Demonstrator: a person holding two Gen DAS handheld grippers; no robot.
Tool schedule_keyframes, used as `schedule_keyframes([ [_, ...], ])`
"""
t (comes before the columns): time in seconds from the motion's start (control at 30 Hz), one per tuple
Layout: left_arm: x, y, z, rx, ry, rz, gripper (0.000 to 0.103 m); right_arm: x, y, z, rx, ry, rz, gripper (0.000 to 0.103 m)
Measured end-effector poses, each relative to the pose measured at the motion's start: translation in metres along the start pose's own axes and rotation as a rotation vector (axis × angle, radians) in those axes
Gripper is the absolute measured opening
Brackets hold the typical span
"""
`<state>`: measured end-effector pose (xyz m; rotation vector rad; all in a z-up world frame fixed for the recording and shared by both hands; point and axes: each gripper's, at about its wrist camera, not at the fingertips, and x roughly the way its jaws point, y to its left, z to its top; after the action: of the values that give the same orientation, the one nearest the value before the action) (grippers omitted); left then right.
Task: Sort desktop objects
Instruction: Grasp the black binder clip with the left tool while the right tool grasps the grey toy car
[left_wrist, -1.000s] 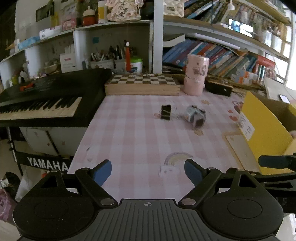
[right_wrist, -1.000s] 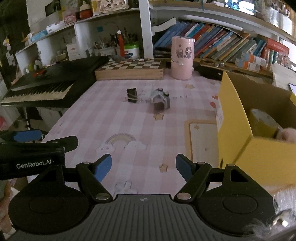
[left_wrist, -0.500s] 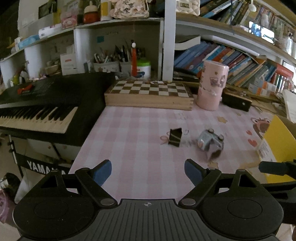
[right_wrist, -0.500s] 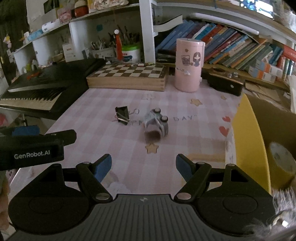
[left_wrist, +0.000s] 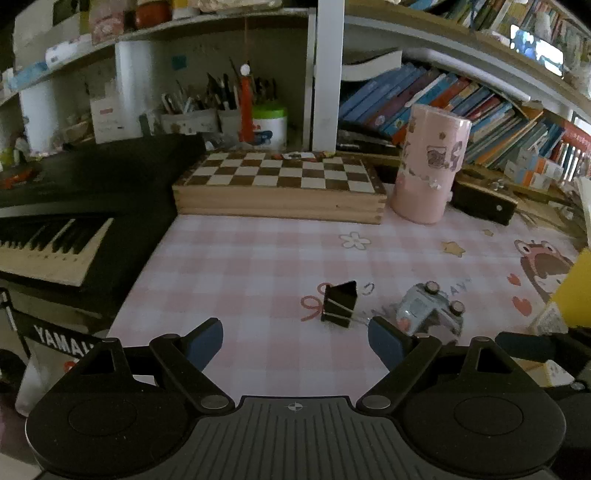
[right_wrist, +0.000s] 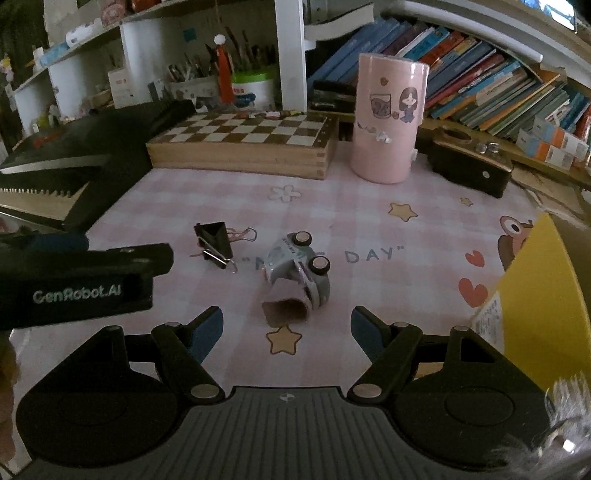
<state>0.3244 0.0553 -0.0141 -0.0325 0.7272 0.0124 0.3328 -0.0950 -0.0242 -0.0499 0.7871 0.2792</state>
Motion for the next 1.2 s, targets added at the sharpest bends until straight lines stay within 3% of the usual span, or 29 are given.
schedule_keyframes([
  [0.17,0.02,-0.001,0.008,-0.015,0.023,-0.032,0.086,0.013,-0.002,0.003,-0.02,0.014,-0.004,0.074],
  [0.33,0.035,-0.017,0.013,0.032,0.018,-0.063,0.082,0.024,-0.005,0.004,-0.032,0.028,-0.018,0.073],
  [0.5,0.055,-0.028,0.014,0.078,0.053,-0.051,0.053,0.031,-0.005,0.006,-0.052,0.023,-0.029,0.073],
  [0.67,0.066,-0.029,0.015,0.079,0.069,-0.052,0.041,0.036,-0.005,0.009,-0.071,0.016,-0.022,0.073],
  [0.8,0.071,-0.027,0.013,0.082,0.077,-0.076,0.025,0.042,-0.004,0.011,-0.084,0.015,-0.015,0.073],
  [1.2,0.035,0.013,0.014,-0.075,0.029,-0.042,0.025,0.051,-0.002,0.014,-0.125,0.011,-0.001,0.067],
])
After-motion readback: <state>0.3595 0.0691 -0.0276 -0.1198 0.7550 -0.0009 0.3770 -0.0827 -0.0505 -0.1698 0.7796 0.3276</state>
